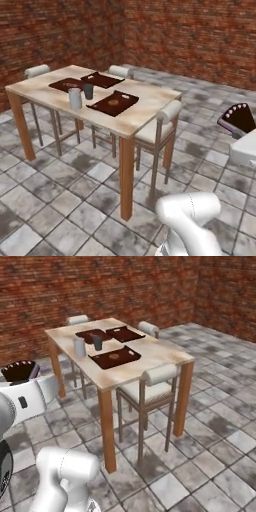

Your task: Take the cakes from the fridge and place them on the empty tray on the dining counter.

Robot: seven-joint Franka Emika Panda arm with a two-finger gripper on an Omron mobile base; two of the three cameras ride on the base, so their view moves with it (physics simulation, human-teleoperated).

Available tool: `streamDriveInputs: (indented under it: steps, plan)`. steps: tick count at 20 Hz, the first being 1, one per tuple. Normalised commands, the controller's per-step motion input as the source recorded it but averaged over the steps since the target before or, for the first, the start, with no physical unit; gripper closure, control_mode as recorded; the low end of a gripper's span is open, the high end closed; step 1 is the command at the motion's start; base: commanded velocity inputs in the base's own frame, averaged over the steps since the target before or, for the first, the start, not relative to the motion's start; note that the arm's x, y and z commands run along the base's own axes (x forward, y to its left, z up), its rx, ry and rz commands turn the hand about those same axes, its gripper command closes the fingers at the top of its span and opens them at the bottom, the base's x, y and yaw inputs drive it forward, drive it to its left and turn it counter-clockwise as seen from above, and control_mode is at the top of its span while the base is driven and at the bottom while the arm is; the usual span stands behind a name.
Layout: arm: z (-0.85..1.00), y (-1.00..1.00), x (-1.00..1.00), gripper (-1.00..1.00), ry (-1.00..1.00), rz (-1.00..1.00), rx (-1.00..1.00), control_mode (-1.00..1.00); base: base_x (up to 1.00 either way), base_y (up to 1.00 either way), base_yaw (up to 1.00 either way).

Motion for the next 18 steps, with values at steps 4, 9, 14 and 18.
streamDriveInputs:
  steps: [4, 9, 14, 18]
  plan:
    - [0.00, 0.00, 0.00, 1.00, 0.00, 0.00, 0.00, 1.00, 0.53, -1.00, 0.14]
    - [0.00, 0.00, 0.00, 1.00, 0.00, 0.00, 0.00, 1.00, 0.38, -1.00, 0.13]
    - [0.00, 0.00, 0.00, 1.00, 0.00, 0.00, 0.00, 1.00, 0.57, -1.00, 0.01]
    - [0.00, 0.00, 0.00, 1.00, 0.00, 0.00, 0.00, 1.00, 0.70, -1.00, 0.01]
